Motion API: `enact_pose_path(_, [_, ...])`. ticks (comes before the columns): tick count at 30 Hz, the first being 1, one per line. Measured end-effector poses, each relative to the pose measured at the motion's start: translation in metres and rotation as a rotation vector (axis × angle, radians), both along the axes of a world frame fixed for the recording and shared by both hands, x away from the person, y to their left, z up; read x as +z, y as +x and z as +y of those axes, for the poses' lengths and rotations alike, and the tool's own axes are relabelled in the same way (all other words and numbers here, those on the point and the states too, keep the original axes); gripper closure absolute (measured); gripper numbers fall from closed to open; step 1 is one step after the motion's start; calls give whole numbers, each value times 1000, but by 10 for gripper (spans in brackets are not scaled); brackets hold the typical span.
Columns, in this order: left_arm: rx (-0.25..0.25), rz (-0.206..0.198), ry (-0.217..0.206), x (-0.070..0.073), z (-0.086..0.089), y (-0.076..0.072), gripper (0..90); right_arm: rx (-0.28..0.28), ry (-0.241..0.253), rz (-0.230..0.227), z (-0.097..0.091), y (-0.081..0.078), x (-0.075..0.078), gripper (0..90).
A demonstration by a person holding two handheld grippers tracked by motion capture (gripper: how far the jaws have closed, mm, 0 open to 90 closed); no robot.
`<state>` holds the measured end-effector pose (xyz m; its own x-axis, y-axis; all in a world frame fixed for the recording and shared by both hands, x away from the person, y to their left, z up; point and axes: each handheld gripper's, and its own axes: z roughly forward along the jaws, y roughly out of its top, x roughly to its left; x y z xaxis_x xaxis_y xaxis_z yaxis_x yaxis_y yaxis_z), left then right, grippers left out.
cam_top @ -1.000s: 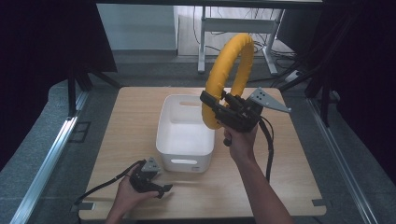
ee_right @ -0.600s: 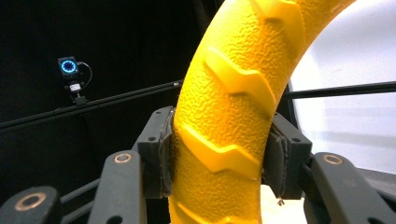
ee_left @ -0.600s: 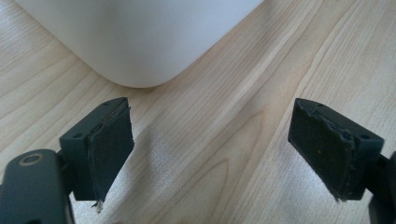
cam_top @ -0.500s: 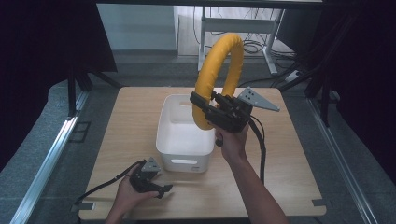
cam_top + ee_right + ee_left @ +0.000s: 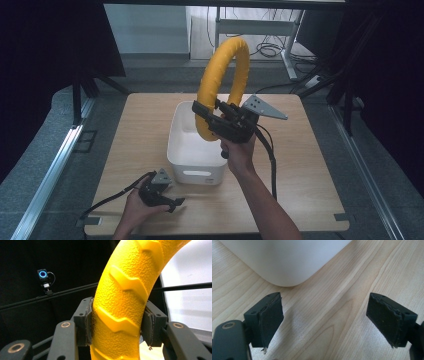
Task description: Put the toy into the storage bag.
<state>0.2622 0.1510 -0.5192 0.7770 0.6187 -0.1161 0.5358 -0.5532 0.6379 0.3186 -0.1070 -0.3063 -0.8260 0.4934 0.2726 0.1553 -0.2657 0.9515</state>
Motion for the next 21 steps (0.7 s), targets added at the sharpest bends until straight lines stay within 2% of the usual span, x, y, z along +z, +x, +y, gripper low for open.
enact_pose_path(6, [0, 1, -1, 0, 0, 0, 142, 9, -14, -11, 13, -3, -4, 496])
enact_pose_path(21, [-2, -1, -3, 1, 0, 0, 141, 48, -1, 16, 43, -6, -20, 495])
